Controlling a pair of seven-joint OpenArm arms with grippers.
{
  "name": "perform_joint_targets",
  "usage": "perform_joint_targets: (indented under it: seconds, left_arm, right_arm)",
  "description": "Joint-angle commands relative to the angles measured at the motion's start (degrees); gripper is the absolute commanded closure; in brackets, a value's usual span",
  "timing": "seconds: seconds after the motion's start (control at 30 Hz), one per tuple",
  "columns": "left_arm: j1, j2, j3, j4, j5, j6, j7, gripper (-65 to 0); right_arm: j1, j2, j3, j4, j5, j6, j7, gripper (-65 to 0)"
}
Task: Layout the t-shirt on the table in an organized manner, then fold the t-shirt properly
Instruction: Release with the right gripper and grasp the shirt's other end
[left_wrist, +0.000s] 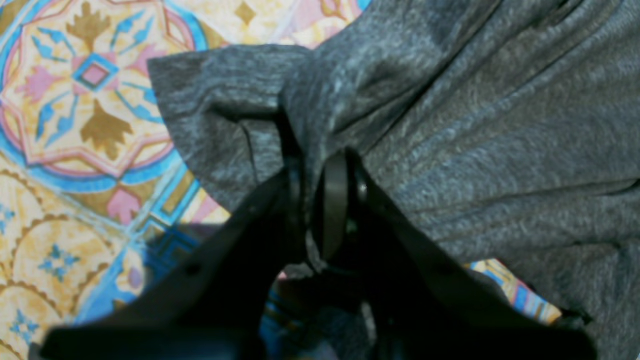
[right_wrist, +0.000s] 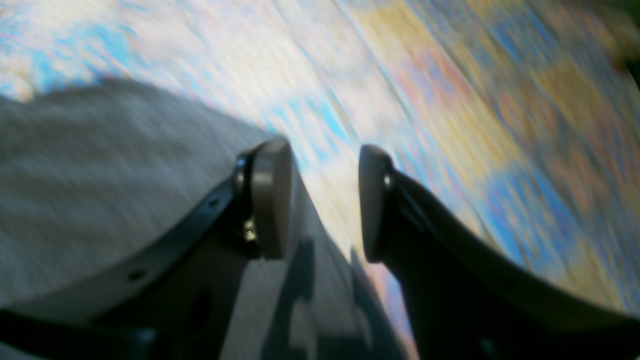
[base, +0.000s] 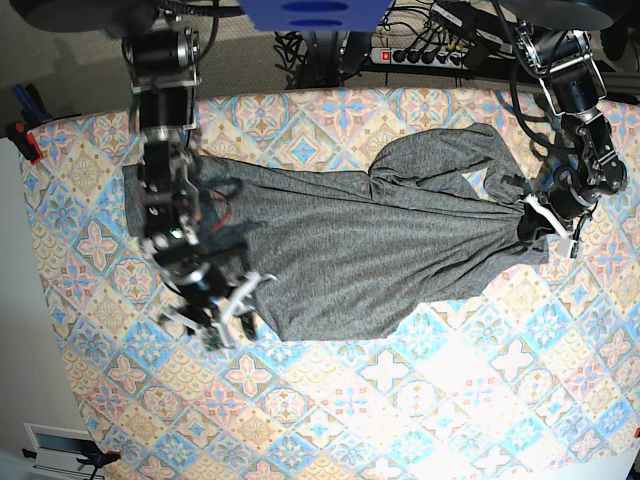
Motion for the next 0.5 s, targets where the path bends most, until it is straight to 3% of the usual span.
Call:
perform_joint_targets:
  seconds: [0.0,0.13,0.3,0.47]
  left_arm:
    - [1.85,-0.35,0.26,-1.07,9.03,2.13,9.52,-4.0]
    - [1.85,-0.18,0.26,-1.07,9.03,2.13,9.52,-4.0]
    - [1.85,-0.18,0.35,-1.07,9.03,2.13,9.52,-4.0]
    - [1.59,-0.18,0.52,-1.07,9.03,2.13,9.87,-4.0]
  right_arm:
    - [1.91,0.31,-1.14,-1.28,0.23,1.05,1.72,-21.8]
    - [6.57,0.31,-3.43,-10.95,0.23,4.04,4.80,-21.8]
    - [7.81,0.31,-3.60,-19.22,0.23,4.13,11.39,-21.8]
    - [7.89,0.48,-3.60,-25.28,0.23,4.22,14.38,-21.8]
